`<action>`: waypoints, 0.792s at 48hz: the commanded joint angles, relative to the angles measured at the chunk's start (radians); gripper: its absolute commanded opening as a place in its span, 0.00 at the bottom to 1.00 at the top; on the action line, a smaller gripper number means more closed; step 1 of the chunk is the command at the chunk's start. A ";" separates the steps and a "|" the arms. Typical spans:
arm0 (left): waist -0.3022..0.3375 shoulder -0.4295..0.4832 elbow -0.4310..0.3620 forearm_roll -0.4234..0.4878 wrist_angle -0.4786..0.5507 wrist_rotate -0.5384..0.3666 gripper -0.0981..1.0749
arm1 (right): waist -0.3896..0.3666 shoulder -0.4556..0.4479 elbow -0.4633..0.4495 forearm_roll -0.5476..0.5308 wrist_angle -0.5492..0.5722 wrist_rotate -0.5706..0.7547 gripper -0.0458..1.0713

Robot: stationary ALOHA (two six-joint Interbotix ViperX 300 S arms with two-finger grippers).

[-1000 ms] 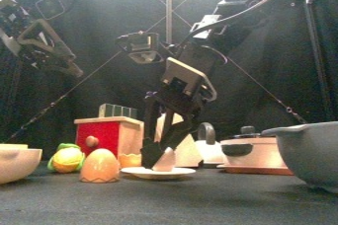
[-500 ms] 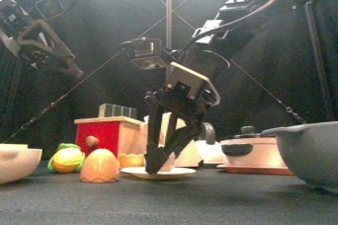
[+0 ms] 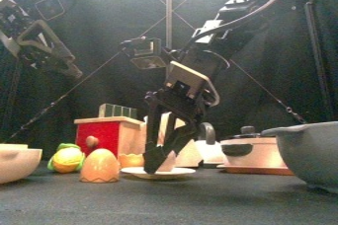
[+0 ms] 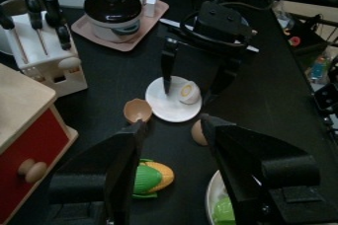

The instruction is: Grab egg half from plate

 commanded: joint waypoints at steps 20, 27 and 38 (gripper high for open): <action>-0.002 0.002 -0.012 0.000 -0.009 0.002 0.82 | -0.002 -0.021 -0.006 0.002 -0.005 0.000 0.86; -0.002 0.003 -0.012 0.000 -0.009 0.002 0.82 | -0.002 -0.021 -0.006 0.002 -0.005 0.000 0.76; -0.002 0.003 -0.012 0.000 -0.009 0.002 0.82 | -0.002 -0.031 -0.009 0.002 -0.002 0.002 0.68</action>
